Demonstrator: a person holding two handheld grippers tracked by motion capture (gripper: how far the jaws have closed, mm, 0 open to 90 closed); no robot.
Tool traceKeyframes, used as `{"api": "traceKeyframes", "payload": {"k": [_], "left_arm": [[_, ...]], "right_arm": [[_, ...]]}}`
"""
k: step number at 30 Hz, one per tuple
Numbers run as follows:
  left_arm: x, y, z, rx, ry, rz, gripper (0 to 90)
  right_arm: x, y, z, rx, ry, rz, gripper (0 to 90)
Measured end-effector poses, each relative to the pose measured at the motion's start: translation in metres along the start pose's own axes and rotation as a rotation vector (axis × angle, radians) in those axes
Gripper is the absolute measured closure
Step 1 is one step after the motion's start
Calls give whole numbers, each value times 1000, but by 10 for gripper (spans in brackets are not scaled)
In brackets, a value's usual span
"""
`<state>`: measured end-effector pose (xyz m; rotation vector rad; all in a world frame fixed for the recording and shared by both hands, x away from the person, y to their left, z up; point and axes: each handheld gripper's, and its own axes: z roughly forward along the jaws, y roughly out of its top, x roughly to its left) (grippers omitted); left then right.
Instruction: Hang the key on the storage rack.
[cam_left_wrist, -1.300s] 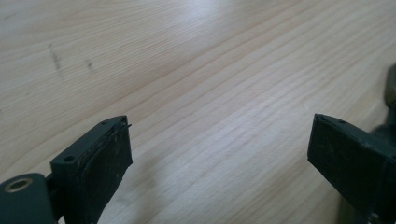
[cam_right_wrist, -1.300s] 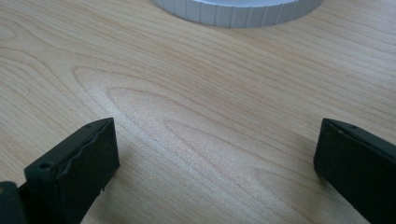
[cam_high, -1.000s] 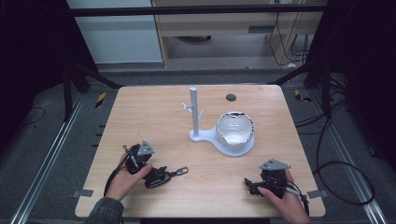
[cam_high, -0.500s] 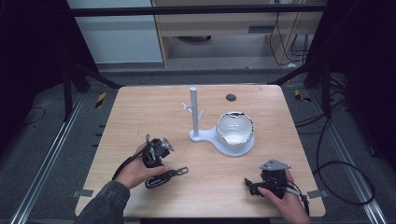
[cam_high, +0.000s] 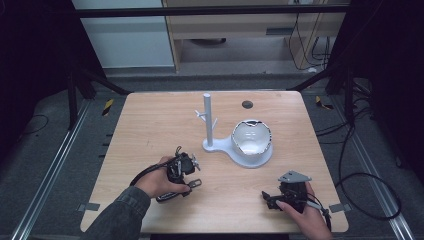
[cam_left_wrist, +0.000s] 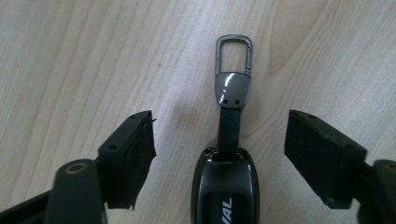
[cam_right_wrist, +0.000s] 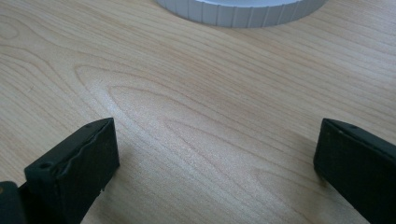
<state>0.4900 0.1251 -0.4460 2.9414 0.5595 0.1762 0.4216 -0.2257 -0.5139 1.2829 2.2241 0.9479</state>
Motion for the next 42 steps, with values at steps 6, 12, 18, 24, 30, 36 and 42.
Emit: {"api": "traceKeyframes", "payload": {"k": [6,12,18,24,30,36,42], "left_arm": [[-1,2,5,42,-19,16,398],[2,3,8,58,-33,18,506],[3,5,12,70,-43,23,603],[5,6,15,80,-52,17,659],[5,6,17,81,-64,10,708],[6,6,16,79,-67,11,785],[6,6,17,81,-69,5,786]], "right_arm": [[0,0,0,1,-1,-2,4],[0,0,0,1,-1,-2,4],[0,0,0,1,-1,-2,4],[0,0,0,1,-1,0,3],[0,0,0,-1,-3,-7,4],[0,0,0,-1,-2,-7,4],[0,0,0,-1,-2,-7,4]]}}
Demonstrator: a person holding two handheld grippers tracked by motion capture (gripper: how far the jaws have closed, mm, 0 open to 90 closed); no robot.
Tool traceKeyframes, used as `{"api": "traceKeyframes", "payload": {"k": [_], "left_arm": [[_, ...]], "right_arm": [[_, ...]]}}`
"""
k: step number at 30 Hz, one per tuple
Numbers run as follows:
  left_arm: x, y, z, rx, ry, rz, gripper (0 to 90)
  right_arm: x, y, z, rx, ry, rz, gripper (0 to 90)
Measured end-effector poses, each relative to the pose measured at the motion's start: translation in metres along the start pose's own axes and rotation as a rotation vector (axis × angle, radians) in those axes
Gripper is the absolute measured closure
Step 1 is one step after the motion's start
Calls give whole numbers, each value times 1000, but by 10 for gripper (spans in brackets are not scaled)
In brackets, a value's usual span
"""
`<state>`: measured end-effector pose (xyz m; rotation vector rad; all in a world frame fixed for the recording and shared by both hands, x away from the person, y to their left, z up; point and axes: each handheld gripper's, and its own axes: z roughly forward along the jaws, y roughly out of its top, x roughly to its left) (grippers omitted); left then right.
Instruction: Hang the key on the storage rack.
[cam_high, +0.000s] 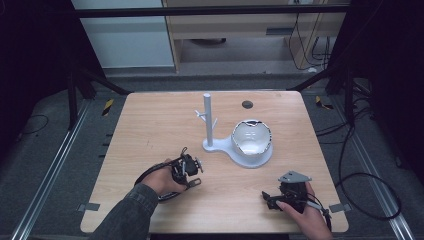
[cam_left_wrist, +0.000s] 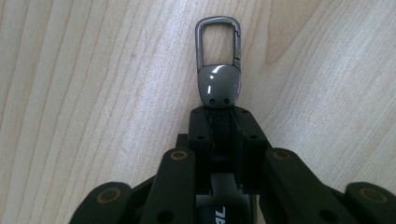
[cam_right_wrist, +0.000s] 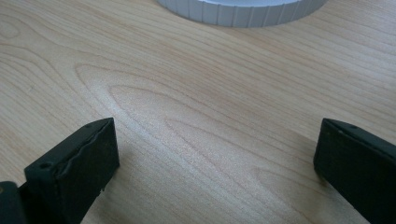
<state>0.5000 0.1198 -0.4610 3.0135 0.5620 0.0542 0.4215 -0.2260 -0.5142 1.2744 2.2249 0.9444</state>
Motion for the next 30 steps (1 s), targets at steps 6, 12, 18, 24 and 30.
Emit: {"api": "traceKeyframes", "payload": {"k": [6,12,18,24,30], "left_arm": [[0,-1,0,-9,7,-5,795],[2,-10,-4,-77,3,-47,799],[5,-25,-6,-156,7,-91,800],[6,-38,-11,-210,23,-129,800],[7,-44,-18,-263,39,-147,800]], "right_arm": [[0,0,0,0,0,0,4],[0,0,0,0,0,0,4],[0,0,0,2,2,7,4],[0,0,0,0,0,-1,4],[0,0,0,3,3,9,4]]}}
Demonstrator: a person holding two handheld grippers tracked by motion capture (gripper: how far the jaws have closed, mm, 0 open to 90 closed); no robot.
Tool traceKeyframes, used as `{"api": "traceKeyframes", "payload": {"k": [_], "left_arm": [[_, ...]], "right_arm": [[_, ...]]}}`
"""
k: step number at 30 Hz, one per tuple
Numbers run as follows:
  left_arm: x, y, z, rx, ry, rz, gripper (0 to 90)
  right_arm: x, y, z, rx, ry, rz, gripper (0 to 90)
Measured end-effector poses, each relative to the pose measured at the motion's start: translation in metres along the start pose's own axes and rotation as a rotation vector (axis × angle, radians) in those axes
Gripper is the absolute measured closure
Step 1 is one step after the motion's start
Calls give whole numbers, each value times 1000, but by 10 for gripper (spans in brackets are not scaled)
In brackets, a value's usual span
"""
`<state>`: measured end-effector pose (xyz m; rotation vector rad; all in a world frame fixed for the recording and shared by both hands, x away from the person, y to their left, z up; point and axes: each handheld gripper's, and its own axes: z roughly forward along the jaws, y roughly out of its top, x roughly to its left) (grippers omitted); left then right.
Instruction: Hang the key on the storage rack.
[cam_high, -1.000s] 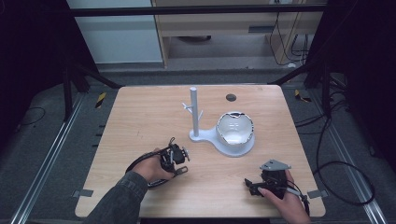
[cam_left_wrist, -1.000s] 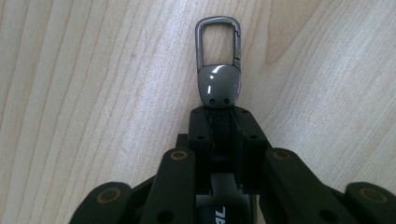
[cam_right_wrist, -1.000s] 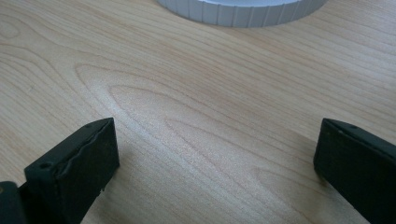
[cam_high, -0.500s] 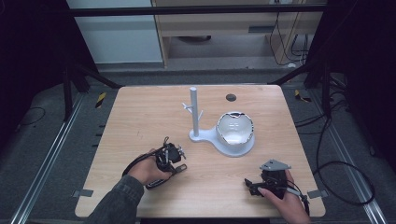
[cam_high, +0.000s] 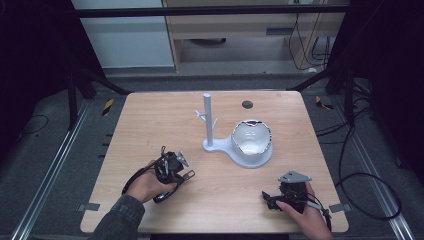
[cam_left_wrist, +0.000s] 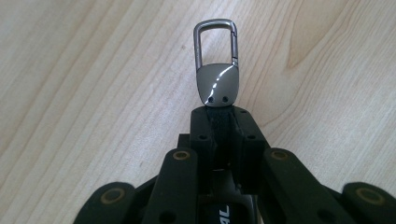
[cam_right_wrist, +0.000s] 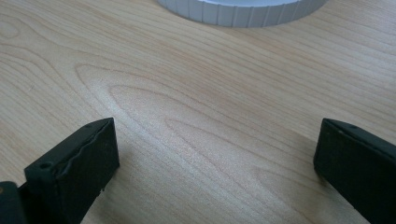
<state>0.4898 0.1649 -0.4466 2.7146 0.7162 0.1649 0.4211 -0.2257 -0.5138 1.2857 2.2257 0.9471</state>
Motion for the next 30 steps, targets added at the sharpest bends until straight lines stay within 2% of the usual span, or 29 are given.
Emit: {"api": "traceKeyframes", "payload": {"k": [6,8,10,11,14,20,21,25,30], "left_arm": [[-1,-14,-13,-110,34,-31,800],[-4,-19,-19,-142,58,-32,800],[-5,-23,-23,-169,63,-31,800],[-6,-25,-26,-190,67,-46,800],[-6,-30,-30,-203,79,-61,800],[-7,-41,-35,-266,92,-91,801],[-7,-42,-36,-271,85,-93,801],[-6,-48,-41,-308,101,-122,801],[-7,-54,-47,-342,115,-138,801]], "right_arm": [[0,0,0,-1,0,1,4],[0,0,0,-1,-1,1,4],[0,0,0,0,0,1,4],[0,0,0,-1,-1,1,4],[0,0,0,-1,-2,0,4],[0,0,1,-2,-2,3,3],[0,1,1,-1,-3,6,3],[0,1,1,0,-5,6,4],[1,1,1,0,-8,7,3]]}}
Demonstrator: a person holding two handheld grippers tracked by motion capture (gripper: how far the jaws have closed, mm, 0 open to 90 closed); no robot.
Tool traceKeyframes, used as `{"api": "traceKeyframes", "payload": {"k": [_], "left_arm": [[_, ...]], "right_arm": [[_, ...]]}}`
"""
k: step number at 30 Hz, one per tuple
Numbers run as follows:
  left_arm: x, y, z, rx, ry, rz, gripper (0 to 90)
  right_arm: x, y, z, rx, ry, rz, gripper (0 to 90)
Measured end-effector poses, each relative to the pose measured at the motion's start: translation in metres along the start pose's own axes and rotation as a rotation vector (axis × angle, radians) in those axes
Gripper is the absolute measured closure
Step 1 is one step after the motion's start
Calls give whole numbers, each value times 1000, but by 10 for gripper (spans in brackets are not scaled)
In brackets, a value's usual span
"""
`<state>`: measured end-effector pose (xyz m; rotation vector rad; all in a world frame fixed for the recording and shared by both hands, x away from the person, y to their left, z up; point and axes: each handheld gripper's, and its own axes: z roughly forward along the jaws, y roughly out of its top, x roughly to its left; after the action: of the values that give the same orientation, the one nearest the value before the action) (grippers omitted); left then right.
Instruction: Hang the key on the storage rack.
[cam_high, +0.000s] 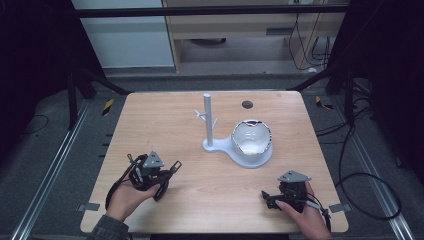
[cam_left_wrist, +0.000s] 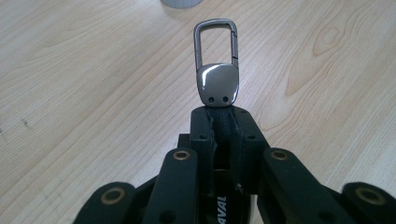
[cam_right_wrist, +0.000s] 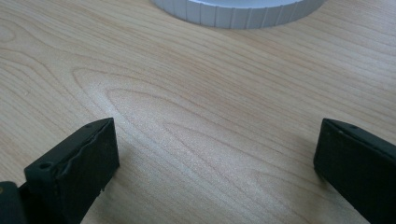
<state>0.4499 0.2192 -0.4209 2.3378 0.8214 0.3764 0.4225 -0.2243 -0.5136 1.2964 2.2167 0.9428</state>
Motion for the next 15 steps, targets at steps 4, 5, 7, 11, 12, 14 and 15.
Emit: {"api": "traceKeyframes", "payload": {"k": [4,5,7,11,12,14,15], "left_arm": [[-1,-1,-7,-32,13,-5,802],[-1,-1,-8,-39,13,-7,802],[-1,-1,-11,-61,22,-17,802],[1,1,-12,-105,49,-47,802],[1,2,-12,-119,49,-54,803],[2,5,-11,-141,43,-69,803],[3,7,-10,-145,39,-70,802]], "right_arm": [[0,0,0,0,0,0,3],[0,0,0,0,0,0,3],[0,0,0,-1,2,0,3],[0,0,0,-1,0,-1,3],[0,0,0,-1,0,-1,3],[0,0,0,0,0,0,3],[0,0,0,1,2,0,3]]}}
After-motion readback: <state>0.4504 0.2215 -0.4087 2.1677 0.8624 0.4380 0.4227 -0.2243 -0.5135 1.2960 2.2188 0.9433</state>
